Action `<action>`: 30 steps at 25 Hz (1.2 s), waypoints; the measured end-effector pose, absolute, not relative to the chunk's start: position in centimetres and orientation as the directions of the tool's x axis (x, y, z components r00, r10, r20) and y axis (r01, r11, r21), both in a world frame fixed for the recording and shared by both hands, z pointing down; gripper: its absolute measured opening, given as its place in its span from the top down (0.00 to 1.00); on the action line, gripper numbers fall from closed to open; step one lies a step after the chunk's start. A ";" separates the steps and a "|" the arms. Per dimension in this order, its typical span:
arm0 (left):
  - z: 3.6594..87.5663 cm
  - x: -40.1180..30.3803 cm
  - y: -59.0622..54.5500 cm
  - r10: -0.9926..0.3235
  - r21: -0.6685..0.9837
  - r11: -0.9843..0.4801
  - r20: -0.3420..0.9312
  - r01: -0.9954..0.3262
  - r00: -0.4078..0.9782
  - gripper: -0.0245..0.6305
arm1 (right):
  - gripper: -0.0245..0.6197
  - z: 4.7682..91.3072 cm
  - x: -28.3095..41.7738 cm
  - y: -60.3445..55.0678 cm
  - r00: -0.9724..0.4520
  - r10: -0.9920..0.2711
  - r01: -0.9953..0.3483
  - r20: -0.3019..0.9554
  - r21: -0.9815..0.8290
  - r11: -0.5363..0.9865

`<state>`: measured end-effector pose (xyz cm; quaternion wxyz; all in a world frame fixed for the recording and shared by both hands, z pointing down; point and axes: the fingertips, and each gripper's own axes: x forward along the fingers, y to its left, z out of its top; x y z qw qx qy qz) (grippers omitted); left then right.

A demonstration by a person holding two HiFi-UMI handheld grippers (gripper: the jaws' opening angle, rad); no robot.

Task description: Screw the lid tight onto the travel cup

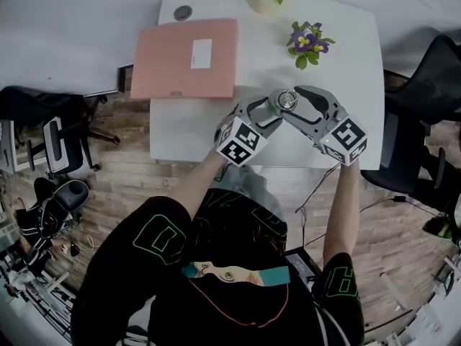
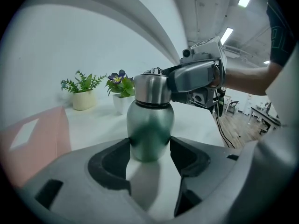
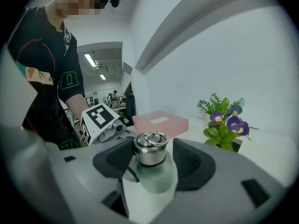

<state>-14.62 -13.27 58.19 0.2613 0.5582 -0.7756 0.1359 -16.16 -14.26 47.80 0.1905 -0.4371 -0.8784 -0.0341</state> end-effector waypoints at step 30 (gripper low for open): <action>58.6 -14.7 -13.2 -0.767 0.016 0.347 0.581 -0.938 -0.274 0.54 | 0.59 48.2 -15.8 -14.4 -0.928 0.319 0.292 0.195 -0.153 0.944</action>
